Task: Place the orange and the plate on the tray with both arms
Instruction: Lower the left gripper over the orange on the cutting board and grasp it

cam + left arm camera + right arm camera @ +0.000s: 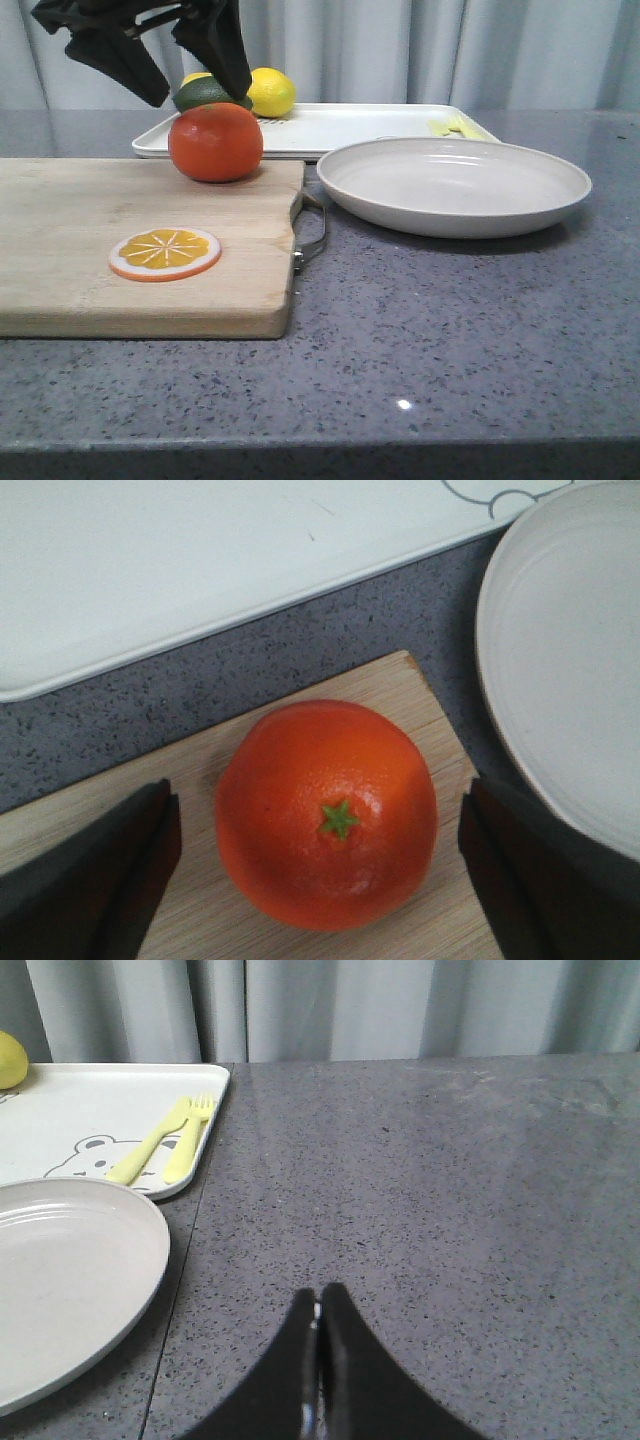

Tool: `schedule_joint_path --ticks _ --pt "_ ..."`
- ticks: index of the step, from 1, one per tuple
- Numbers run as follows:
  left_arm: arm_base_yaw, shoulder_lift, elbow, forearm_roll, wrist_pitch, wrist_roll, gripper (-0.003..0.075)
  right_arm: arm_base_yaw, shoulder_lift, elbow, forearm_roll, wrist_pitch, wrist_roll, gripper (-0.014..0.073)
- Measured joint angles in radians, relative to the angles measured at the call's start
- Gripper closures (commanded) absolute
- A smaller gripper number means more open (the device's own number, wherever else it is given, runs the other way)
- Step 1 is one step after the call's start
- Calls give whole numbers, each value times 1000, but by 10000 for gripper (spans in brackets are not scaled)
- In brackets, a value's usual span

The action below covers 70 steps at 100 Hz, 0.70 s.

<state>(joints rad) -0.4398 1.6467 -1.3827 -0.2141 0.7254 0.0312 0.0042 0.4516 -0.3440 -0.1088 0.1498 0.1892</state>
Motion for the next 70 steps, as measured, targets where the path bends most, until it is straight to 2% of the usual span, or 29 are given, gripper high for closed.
schedule_joint_path --ticks 43,52,70 --pt "0 42 0 -15 -19 0 176 0 0 0 0 0 0 650" --pt "0 42 0 -15 -19 0 222 0 0 0 0 0 0 650" --pt "0 42 -4 -18 -28 0 384 0 0 0 0 0 0 650"
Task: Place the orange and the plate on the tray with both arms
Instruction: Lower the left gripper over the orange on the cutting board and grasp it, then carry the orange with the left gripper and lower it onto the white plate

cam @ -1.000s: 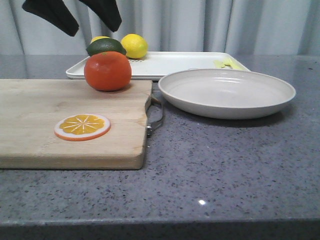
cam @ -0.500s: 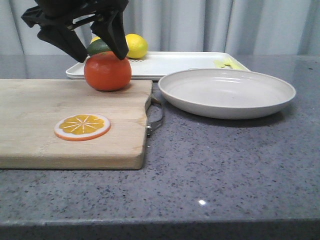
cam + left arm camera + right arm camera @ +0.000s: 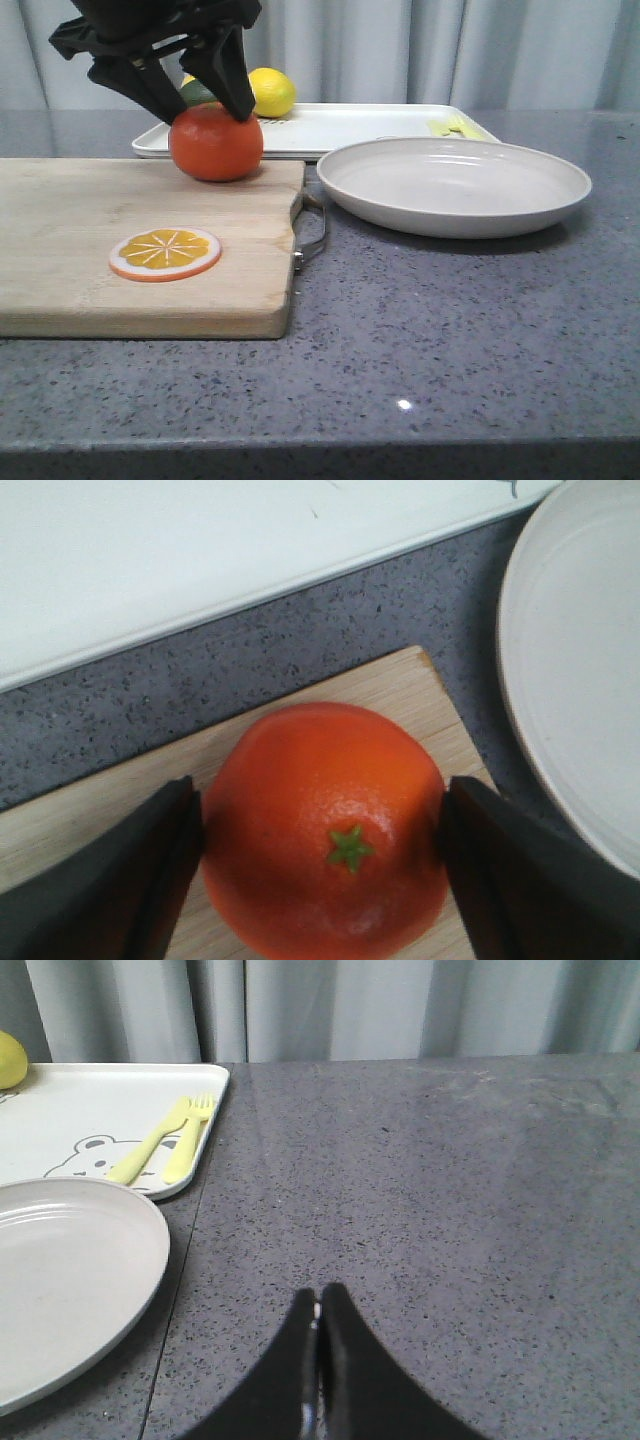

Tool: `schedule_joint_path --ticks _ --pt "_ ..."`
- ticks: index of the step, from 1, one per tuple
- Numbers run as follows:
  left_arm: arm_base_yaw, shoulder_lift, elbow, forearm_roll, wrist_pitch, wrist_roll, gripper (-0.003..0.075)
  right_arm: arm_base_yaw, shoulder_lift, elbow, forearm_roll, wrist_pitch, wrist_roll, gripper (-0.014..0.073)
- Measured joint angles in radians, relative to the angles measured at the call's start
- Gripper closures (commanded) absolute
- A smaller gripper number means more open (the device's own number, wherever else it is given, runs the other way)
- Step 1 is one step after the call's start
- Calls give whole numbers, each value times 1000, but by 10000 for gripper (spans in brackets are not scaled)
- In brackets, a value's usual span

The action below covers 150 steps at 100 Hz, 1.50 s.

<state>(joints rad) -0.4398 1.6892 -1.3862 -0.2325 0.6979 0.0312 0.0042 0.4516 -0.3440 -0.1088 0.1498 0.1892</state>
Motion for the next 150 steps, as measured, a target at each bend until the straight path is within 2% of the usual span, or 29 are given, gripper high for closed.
schedule_joint_path --ticks 20,60,84,124,150 --pt "0 0 0 -2 -2 0 507 0 0 0 0 0 0 650" --pt "0 2 -40 -22 20 0 621 0 0 0 0 0 0 650" --pt "-15 2 -142 -72 24 0 625 0 0 0 0 0 0 650" --pt "-213 156 -306 -79 56 19 625 0 0 0 0 0 0 650" --pt "-269 274 -407 -82 78 19 625 0 0 0 0 0 0 650"
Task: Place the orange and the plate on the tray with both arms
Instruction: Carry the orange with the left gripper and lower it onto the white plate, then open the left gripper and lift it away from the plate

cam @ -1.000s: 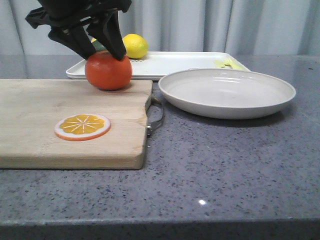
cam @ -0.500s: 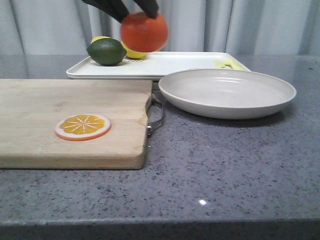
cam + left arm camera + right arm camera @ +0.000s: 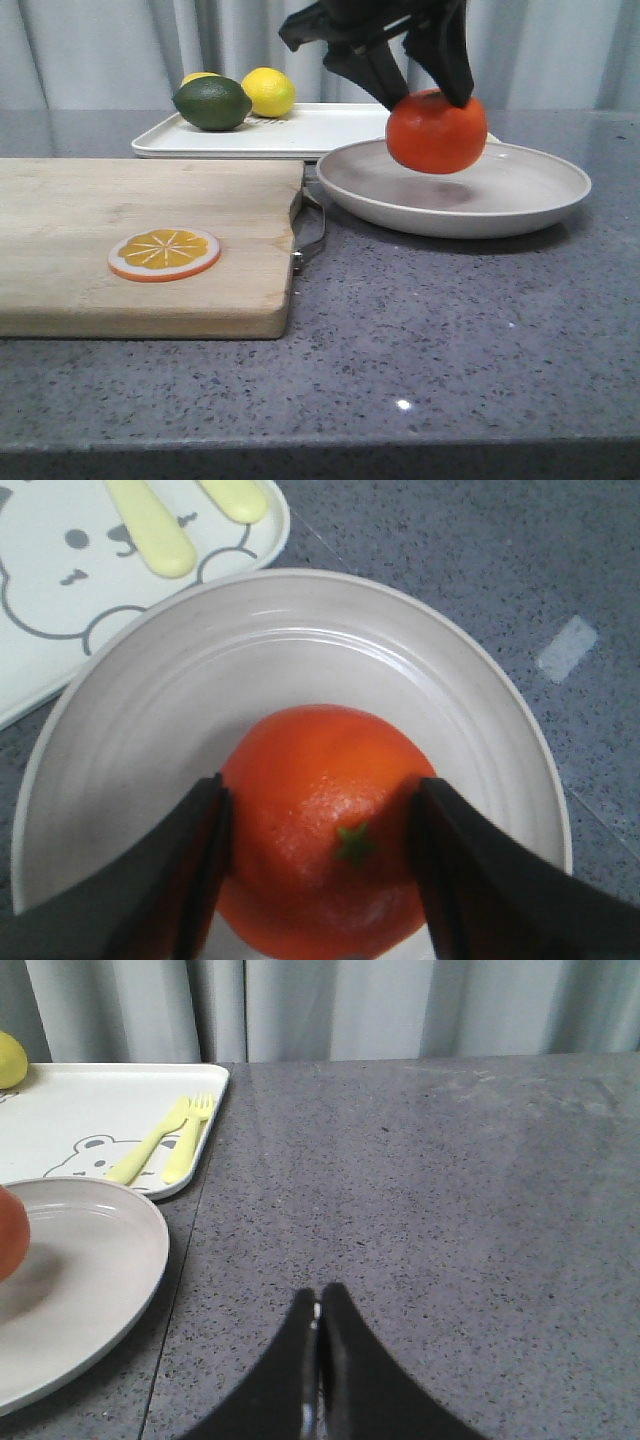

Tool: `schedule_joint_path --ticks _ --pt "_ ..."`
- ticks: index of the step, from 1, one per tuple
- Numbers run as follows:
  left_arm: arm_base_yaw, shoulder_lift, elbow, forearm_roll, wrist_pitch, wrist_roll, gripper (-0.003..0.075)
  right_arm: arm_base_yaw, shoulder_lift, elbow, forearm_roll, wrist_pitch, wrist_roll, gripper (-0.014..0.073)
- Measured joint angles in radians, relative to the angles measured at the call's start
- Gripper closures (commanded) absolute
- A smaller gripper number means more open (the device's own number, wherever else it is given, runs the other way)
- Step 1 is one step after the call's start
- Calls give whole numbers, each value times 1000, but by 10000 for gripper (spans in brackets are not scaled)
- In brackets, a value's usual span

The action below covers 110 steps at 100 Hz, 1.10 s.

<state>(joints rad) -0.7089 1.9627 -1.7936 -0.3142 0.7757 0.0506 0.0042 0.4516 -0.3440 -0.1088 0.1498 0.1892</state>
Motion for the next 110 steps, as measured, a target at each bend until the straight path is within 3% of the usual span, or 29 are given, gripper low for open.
schedule_joint_path --ticks 37,47,59,66,110 --pt "-5 43 -12 -6 21 0 603 0 0 0 0 0 0 650" --pt "-5 43 -12 -6 21 0 481 0 0 0 0 0 0 650" --pt "-5 43 -12 -6 21 0 258 0 0 0 0 0 0 650" --pt "-5 43 -12 -6 21 0 192 0 0 0 0 0 0 650" --pt "8 -5 -12 -6 38 3 194 0 0 0 0 7 0 650"
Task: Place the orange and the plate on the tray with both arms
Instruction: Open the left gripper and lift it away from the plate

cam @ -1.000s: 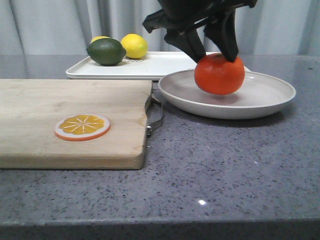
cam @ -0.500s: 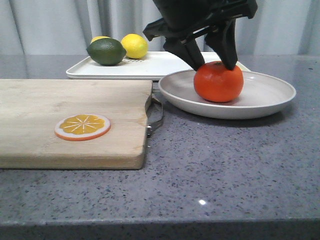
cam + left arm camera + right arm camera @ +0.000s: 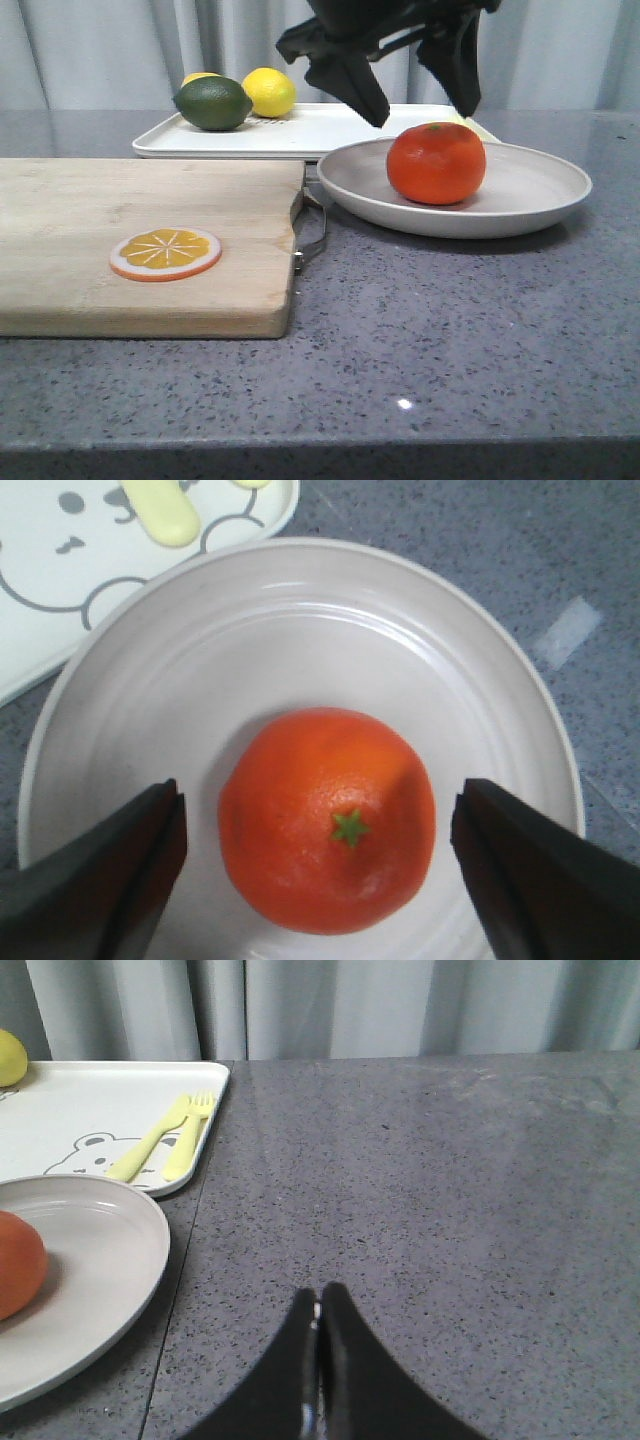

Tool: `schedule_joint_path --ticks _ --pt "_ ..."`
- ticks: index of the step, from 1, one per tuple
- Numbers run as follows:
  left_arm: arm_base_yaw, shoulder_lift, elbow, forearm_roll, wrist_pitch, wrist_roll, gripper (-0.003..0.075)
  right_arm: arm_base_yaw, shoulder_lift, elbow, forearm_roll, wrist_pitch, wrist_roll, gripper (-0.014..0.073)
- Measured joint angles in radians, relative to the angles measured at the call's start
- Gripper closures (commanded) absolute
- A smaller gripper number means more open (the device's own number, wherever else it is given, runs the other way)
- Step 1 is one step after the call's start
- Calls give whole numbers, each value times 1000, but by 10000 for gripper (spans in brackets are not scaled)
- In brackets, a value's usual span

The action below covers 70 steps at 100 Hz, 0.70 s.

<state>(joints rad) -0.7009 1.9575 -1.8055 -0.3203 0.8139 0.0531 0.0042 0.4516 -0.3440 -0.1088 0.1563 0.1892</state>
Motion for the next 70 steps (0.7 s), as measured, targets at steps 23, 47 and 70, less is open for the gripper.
schedule_joint_path --ticks 23,47,70 --pt "0 -110 35 4 3 2 398 0 0 0 0 21 0 650" --pt "0 -237 180 28 -6 5 579 0 0 0 0 26 0 650" --pt "0 -402 351 58 -90 5 696 0 0 0 0 60 0 650"
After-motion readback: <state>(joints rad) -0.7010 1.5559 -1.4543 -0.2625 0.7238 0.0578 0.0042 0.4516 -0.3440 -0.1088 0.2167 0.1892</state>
